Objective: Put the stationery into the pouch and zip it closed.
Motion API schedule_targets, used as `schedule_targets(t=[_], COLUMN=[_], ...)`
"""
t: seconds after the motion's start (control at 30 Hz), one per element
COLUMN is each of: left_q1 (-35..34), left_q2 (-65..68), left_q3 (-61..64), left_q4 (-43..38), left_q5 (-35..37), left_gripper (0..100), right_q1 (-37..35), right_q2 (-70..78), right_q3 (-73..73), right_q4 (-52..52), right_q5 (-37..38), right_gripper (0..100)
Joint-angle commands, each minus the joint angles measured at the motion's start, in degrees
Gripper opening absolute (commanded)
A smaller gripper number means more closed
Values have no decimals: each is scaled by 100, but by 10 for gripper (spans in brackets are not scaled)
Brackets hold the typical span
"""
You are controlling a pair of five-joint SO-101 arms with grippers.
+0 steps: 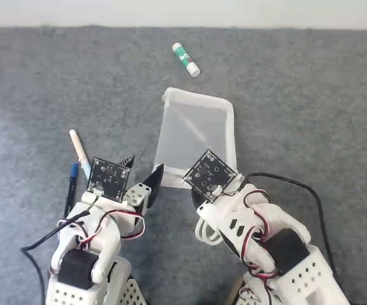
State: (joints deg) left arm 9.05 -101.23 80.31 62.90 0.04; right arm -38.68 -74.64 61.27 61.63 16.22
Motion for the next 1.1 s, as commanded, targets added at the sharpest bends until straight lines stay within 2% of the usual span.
schedule_targets(t=[0.0,0.1,1.07], left_q1=[18,53,0], left_q2=[-9,-9,-9], left_q3=[-66,-171,-48], left_q4=[-62,132,97], left_q5=[-26,-35,-62], left_gripper=[205,205,205], right_q1=[-40,-22,-57], right_q2=[-259,-259,-259], right_q3=[-255,-273,-774], right_q4=[-171,-180,57], right_q5=[70,70,70], right_gripper=[7,7,7])
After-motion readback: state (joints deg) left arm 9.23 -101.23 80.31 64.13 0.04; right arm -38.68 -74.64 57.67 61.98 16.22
